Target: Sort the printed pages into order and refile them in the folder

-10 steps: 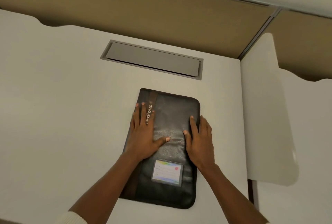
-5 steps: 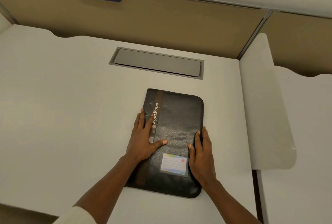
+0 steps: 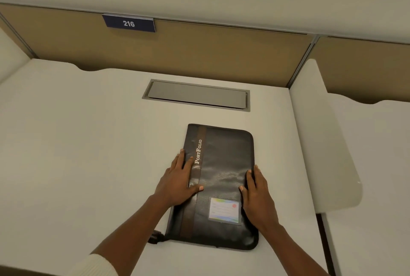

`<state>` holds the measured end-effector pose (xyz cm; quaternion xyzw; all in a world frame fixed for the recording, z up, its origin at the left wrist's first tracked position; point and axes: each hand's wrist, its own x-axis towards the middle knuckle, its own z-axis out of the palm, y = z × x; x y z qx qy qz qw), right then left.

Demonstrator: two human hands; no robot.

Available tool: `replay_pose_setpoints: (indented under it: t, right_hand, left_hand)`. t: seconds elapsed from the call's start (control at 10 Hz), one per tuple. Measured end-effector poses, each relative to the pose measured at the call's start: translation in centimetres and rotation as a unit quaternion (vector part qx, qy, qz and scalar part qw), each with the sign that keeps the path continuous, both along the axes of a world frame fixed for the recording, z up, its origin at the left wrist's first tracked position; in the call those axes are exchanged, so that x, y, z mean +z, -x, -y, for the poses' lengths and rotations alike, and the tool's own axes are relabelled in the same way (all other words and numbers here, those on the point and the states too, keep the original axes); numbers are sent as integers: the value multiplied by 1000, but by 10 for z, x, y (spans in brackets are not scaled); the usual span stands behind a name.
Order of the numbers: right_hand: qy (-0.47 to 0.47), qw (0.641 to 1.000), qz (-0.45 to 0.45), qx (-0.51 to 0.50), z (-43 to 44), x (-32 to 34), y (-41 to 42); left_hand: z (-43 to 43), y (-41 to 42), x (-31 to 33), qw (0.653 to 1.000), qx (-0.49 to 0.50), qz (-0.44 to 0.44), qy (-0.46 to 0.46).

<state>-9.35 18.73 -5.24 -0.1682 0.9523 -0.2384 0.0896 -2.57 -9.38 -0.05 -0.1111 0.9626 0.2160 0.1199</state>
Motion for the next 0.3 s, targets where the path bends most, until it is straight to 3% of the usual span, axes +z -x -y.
replay_pose_setpoints:
  t: [0.1, 0.3]
  right_hand:
    - [-37, 999, 25, -6, 3, 30, 7]
    - [19, 999, -21, -18, 21, 105, 41]
  left_hand:
    - [15, -4, 22, 999, -23, 6, 42]
    - [54, 18, 86, 985, -57, -45, 157]
